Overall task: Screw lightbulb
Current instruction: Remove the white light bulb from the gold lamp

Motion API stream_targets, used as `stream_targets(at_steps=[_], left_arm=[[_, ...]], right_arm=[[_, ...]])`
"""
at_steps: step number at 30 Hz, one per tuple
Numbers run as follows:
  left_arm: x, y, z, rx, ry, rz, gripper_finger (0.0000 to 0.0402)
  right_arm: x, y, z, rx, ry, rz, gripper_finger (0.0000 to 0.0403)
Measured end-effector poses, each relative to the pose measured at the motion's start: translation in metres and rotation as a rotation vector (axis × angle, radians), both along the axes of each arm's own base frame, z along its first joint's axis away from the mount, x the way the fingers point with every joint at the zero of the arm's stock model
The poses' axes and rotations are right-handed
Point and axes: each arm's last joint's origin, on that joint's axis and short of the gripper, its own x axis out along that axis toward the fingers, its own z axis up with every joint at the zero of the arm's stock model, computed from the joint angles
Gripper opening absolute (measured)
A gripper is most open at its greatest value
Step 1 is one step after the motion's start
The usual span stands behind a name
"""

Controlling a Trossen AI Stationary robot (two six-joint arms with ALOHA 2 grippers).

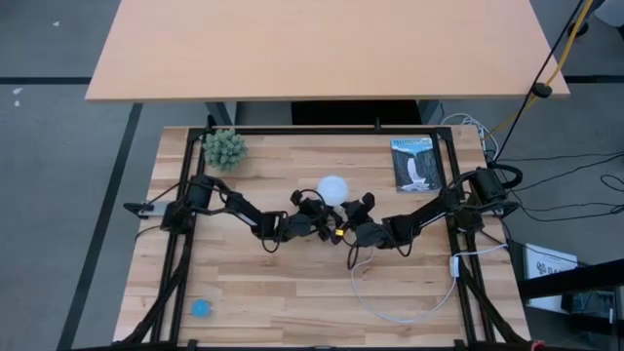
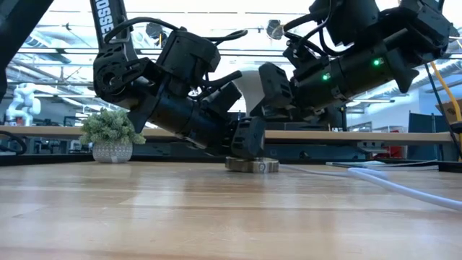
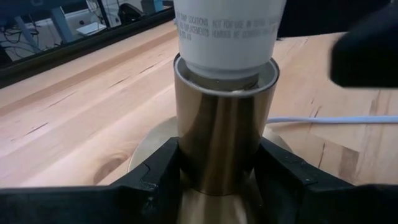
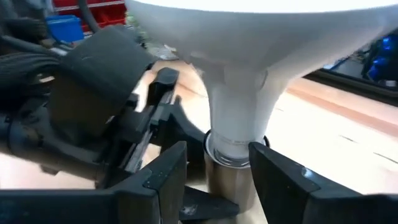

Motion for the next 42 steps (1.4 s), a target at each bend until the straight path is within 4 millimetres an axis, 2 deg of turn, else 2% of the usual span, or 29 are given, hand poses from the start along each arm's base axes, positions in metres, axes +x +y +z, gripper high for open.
stream_targets(at_steps=[4, 17, 23, 28, 36, 42], left_arm=[[0.0, -0.002, 0.0, -0.001, 0.002, -0.022, 0.017], [0.002, -0.003, 0.001, -0.025, -0.004, -0.083, 0.017], [0.002, -0.006, 0.001, -0.023, 0.002, -0.111, 0.017], [0.002, -0.01, 0.001, -0.005, 0.018, -0.153, 0.017], [0.004, -0.016, 0.003, -0.047, 0.02, -0.363, 0.017], [0.005, -0.02, 0.012, -0.05, 0.036, -0.589, 0.017]], right_arm=[[-0.001, -0.002, 0.001, -0.009, -0.017, -0.057, 0.0167], [0.002, -0.006, 0.002, 0.02, -0.039, -0.026, 0.0166], [0.001, -0.001, 0.002, -0.021, 0.001, 0.006, 0.0129], [0.0, 0.005, 0.002, -0.044, 0.016, 0.022, 0.0128], [-0.014, 0.017, 0.018, -0.029, 0.105, 0.117, 0.0133], [-0.028, 0.021, 0.035, 0.096, 0.154, 0.239, 0.0133]])
